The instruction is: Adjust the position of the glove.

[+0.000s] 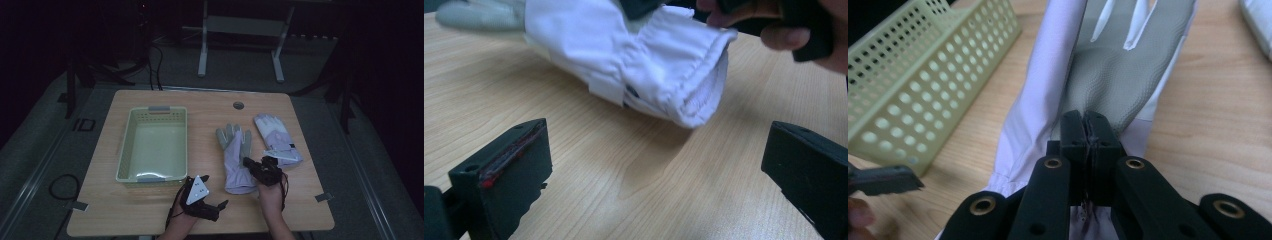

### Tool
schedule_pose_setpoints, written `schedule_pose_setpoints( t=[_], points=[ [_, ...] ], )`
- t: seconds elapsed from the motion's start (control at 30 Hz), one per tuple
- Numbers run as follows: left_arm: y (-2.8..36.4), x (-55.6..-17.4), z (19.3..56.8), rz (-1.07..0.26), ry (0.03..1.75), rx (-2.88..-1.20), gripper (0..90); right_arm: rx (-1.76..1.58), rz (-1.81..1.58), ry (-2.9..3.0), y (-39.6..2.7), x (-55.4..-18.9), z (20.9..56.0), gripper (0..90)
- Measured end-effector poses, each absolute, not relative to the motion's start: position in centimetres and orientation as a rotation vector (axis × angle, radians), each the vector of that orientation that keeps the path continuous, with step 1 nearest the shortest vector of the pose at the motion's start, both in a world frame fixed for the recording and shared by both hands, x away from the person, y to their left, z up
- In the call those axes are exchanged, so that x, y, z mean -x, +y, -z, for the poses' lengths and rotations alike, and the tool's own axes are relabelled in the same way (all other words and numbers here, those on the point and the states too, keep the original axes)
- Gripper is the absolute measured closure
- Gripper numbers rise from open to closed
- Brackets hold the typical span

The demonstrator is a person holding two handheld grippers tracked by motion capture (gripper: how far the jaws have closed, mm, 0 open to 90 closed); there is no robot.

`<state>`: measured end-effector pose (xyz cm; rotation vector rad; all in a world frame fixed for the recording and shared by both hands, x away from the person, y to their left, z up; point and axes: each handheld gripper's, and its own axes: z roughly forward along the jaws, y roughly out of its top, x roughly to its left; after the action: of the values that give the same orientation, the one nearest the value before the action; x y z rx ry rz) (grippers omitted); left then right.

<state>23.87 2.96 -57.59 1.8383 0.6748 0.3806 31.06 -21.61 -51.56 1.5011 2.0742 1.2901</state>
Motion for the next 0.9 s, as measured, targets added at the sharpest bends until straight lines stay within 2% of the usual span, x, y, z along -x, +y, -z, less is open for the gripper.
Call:
schedule_pose_setpoints(
  t=[0.4, 0.9],
  points=[
    [2.9, -23.8, 57.6, -0.386, 0.670, -1.841, 0.0, -1.553, -1.156, 2.087, -21.4, -32.1, 55.1, 87.3],
    [2.9, -23.8, 57.6, -0.384, 0.674, -1.839, 0.0, -1.394, -1.097, 2.196, -21.8, -33.9, 55.1, 85.7]
  ],
)
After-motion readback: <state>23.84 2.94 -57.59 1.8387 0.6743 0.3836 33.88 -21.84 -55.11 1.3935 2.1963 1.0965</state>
